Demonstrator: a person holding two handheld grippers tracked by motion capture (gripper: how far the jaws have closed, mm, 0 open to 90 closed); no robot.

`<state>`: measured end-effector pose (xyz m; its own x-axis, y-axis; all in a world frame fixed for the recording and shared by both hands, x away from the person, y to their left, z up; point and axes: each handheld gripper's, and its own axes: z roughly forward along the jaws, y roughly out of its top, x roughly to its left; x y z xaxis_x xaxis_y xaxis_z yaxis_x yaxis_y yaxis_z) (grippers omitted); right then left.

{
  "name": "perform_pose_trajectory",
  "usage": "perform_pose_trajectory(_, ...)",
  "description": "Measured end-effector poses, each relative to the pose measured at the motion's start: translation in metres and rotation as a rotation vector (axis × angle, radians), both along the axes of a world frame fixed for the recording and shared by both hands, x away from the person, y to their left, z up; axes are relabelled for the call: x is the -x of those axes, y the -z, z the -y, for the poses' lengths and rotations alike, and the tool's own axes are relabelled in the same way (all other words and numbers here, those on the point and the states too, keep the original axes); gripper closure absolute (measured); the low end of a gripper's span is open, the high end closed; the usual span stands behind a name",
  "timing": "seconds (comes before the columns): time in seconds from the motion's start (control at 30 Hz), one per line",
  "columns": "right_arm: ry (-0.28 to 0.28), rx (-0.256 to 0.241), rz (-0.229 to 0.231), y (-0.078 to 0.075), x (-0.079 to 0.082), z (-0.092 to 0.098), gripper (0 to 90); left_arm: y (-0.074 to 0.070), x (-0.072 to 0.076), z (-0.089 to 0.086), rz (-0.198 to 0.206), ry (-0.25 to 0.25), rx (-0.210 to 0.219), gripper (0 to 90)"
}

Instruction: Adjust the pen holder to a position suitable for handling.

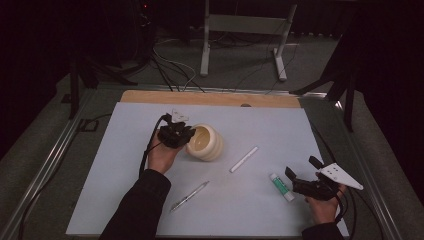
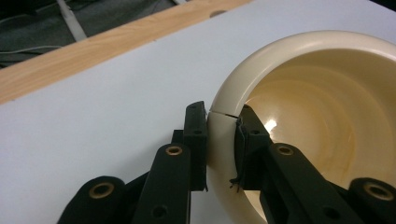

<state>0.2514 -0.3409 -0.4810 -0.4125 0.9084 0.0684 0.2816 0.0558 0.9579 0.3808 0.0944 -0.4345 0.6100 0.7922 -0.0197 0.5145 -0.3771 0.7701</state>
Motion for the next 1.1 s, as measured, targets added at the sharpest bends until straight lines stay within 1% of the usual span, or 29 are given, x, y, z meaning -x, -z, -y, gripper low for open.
perform_pose_trajectory(0.03, 0.001, 0.0, -0.001, 0.0, 0.0, 0.0, 0.1, 0.002, 0.002, 0.002, -0.01, 0.009, -0.008, 78.5)
perform_pose_trajectory(0.1, 0.003, -0.001, -0.001, 0.0, 0.0, 0.0, 0.1, 0.005, 0.003, 0.004, -0.017, 0.018, -0.018, 78.5)
perform_pose_trajectory(0.2, 0.003, -0.001, -0.003, 0.0, 0.0, 0.0, 0.1, 0.005, 0.003, 0.004, -0.017, 0.018, -0.018, 78.4)
perform_pose_trajectory(0.23, 0.003, -0.001, -0.003, 0.0, 0.0, 0.0, 0.1, 0.009, 0.005, 0.008, -0.036, 0.032, -0.038, 78.4)
perform_pose_trajectory(0.33, 0.005, 0.001, -0.005, 0.0, 0.0, 0.0, 0.1, 0.011, 0.008, 0.011, -0.049, 0.042, -0.043, 78.3)
perform_pose_trajectory(0.37, 0.006, 0.001, -0.005, 0.0, 0.0, 0.0, 0.1, 0.012, 0.008, 0.011, -0.059, 0.045, -0.05, 78.4)
perform_pose_trajectory(0.47, 0.006, 0.0, -0.006, 0.0, 0.0, 0.0, 0.1, 0.012, 0.009, 0.012, -0.068, 0.05, -0.062, 78.4)
perform_pose_trajectory(0.5, 0.006, 0.001, -0.006, 0.0, 0.0, 0.0, 0.1, 0.012, 0.01, 0.013, -0.078, 0.056, -0.074, 78.4)
perform_pose_trajectory(0.57, 0.009, -0.001, -0.006, 0.0, 0.0, 0.0, 0.1, 0.01, 0.01, 0.014, -0.085, 0.059, -0.08, 78.4)
perform_pose_trajectory(0.63, 0.009, 0.0, -0.006, 0.0, -0.001, 0.0, 0.2, 0.01, 0.01, 0.016, -0.09, 0.064, -0.092, 78.4)
perform_pose_trajectory(0.7, 0.009, 0.001, -0.007, 0.0, -0.001, 0.0, 0.1, 0.011, 0.011, 0.019, -0.079, 0.064, -0.116, 78.3)
perform_pose_trajectory(0.8, 0.009, 0.001, -0.006, 0.0, 0.0, 0.0, 0.1, 0.011, 0.01, 0.022, -0.069, 0.054, -0.125, 78.1)
perform_pose_trajectory(0.87, 0.009, 0.001, -0.006, 0.0, -0.001, 0.0, 0.1, 0.012, 0.009, 0.023, -0.068, 0.054, -0.108, 77.3)
perform_pose_trajectory(1.03, 0.01, 0.001, -0.005, 0.0, 0.0, 0.0, 0.1, 0.013, 0.007, 0.029, -0.06, 0.043, -0.098, 76.2)
perform_pose_trajectory(1.1, 0.011, 0.0, -0.006, 0.0, 0.0, 0.001, 0.1, 0.014, 0.005, 0.034, -0.061, 0.04, -0.082, 75.9)
